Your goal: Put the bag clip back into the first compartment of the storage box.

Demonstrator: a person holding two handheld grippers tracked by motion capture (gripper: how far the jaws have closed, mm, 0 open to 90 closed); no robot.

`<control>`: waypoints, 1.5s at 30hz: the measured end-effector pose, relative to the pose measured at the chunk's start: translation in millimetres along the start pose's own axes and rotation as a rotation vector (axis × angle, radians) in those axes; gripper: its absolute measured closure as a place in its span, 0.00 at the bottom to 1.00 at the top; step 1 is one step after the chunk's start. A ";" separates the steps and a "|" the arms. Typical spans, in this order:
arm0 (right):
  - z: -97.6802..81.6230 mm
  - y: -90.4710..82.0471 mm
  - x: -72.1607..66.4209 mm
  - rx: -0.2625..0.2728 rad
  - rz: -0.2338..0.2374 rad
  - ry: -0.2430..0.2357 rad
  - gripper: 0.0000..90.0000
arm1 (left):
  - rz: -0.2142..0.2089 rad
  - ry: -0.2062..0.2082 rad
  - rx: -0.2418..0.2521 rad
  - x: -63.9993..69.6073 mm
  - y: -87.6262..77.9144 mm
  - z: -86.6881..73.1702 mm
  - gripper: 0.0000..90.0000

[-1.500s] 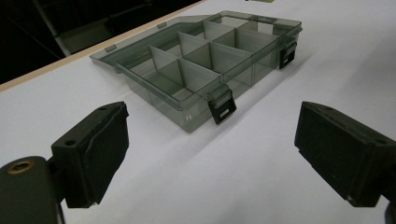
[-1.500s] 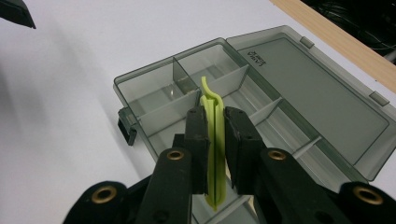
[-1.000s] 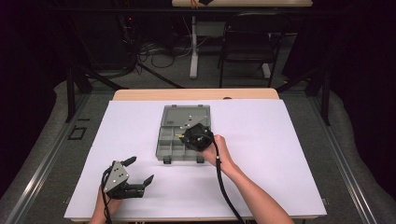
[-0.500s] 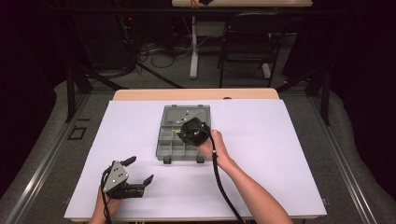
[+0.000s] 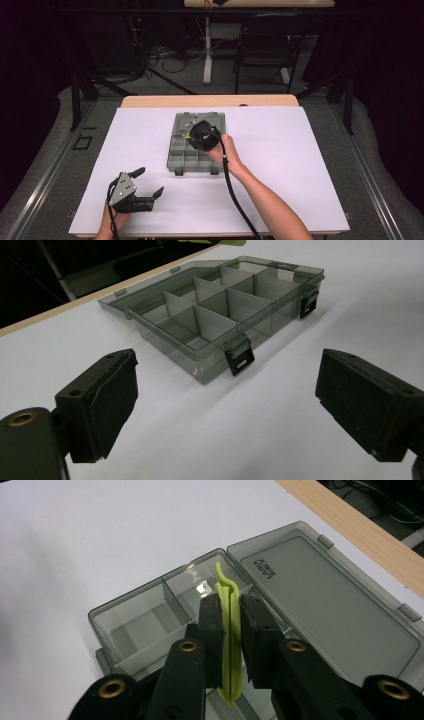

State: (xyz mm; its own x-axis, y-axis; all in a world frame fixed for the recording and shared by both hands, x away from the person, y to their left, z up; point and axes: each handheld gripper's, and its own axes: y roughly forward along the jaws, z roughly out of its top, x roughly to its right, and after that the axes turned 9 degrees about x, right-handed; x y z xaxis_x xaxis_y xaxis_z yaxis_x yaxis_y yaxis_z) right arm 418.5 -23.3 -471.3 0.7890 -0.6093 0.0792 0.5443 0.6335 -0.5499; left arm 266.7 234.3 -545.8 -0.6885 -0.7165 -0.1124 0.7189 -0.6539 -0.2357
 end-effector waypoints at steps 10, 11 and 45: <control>1.9 14.1 -2.5 -0.035 0.016 0.016 0.89 | -0.001 0.004 0.000 0.6 0.1 0.2 0.11; 2.7 15.7 -3.5 -0.037 0.016 0.020 0.89 | 0.000 0.004 0.000 0.6 0.0 0.2 0.11; 18.8 50.2 -12.2 -0.065 0.022 0.075 0.89 | 0.003 0.006 0.005 0.8 -0.9 0.3 0.11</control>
State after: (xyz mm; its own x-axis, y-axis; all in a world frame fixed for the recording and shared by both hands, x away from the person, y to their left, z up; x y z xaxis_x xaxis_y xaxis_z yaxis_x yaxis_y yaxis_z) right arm 441.6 24.9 -484.2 0.7756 -0.6312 0.0058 0.5060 0.6162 -0.6035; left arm 265.5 234.3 -545.3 -0.6872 -0.7166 -0.1189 0.7212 -0.6534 -0.2302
